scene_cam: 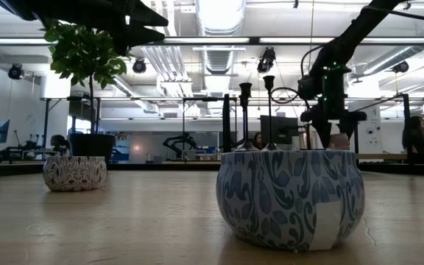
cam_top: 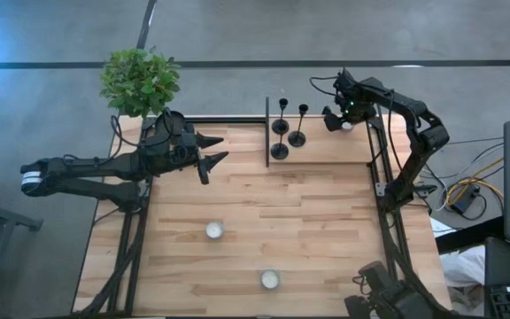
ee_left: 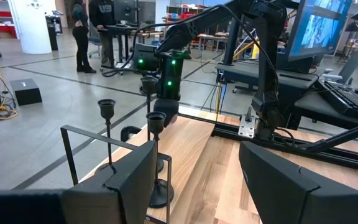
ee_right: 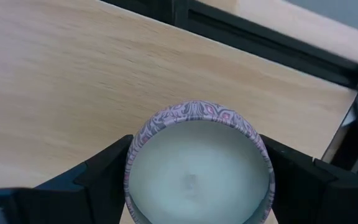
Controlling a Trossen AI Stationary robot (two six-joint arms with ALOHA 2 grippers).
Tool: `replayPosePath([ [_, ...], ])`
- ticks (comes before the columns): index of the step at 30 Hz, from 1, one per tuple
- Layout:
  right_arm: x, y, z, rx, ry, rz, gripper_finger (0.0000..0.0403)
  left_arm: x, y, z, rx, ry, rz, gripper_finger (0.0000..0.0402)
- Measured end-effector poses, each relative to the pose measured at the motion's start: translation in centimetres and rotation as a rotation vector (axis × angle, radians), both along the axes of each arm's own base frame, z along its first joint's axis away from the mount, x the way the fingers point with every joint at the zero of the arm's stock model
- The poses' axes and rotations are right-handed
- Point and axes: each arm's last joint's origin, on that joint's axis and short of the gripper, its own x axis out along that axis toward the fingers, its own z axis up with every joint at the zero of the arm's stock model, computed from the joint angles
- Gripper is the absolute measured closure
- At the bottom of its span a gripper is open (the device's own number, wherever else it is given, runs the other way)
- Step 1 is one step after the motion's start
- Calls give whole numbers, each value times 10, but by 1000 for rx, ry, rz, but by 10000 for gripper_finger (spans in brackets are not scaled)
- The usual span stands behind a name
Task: Pick & Place candle stick holders
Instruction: Put the top right pink scented candle on the shelf
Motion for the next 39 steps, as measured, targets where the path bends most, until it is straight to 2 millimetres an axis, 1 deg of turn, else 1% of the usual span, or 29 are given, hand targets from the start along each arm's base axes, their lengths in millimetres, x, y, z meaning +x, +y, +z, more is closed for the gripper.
replayPosePath([
  [10, -3, 3, -7, 7, 25, -103, 111, 0, 0, 0, 0, 0, 0, 165],
  [17, -4, -1, -7, -24, 5, -122, 110, 0, 0, 0, 0, 0, 0, 165],
  [25, -10, -3, -8, -9, -29, -215, 110, 0, 0, 0, 0, 0, 0, 165],
  [39, -14, -4, -10, -11, -35, -267, 111, 0, 0, 0, 0, 0, 0, 165],
])
